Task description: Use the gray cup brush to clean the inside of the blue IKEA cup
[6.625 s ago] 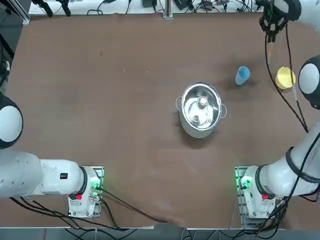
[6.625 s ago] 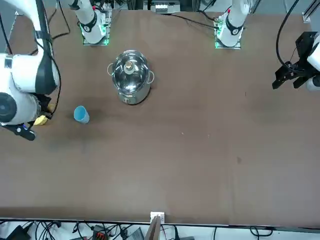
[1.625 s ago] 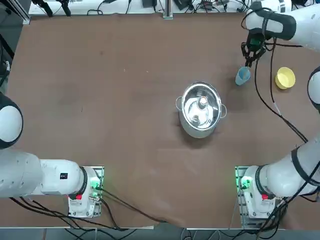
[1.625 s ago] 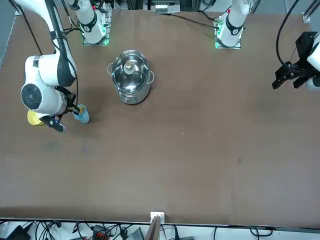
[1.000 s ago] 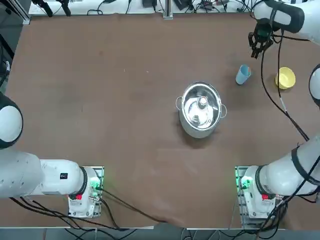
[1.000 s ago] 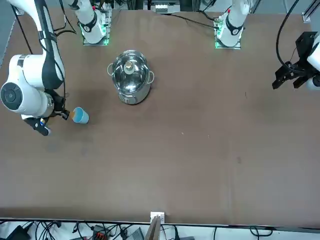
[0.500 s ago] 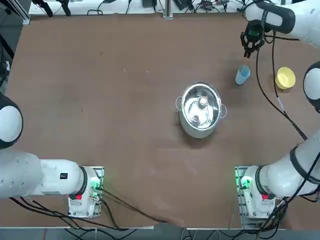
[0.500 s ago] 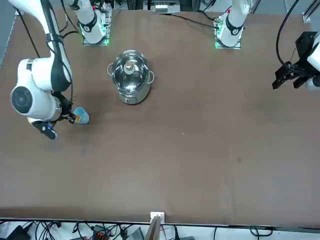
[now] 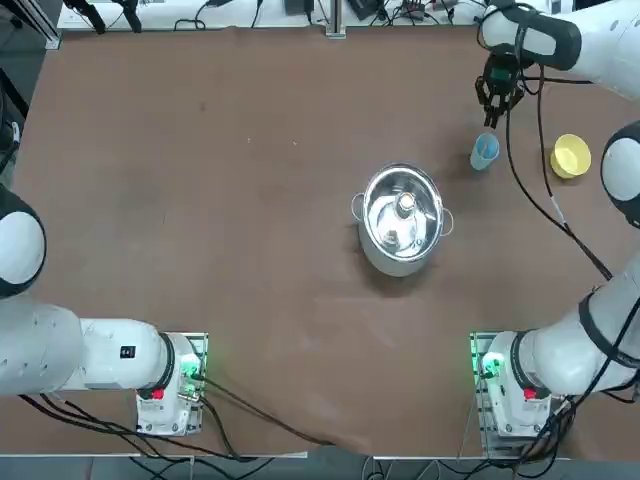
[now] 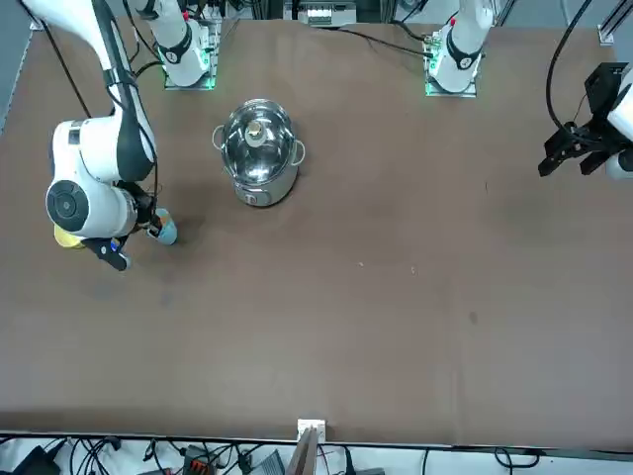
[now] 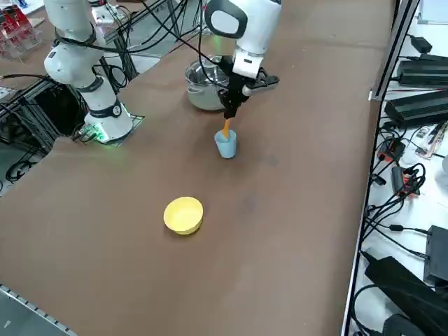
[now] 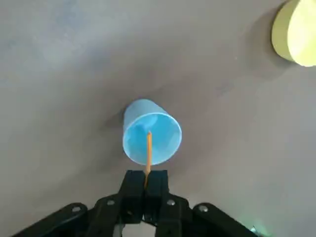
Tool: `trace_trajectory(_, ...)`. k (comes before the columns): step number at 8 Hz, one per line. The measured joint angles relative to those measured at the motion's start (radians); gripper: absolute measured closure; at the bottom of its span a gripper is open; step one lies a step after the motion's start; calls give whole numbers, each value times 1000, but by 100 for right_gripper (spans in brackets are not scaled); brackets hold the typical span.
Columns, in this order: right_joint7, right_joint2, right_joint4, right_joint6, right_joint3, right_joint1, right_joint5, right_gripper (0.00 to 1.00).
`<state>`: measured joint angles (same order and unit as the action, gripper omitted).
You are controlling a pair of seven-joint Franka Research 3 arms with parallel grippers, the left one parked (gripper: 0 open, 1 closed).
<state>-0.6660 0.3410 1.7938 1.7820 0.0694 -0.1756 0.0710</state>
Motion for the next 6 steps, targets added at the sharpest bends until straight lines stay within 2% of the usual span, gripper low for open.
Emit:
trace_trajectory(3,0,0,-3,-23,14,24,2,97)
trace_trajectory(6,1,17,-25,7,14,61,12,97)
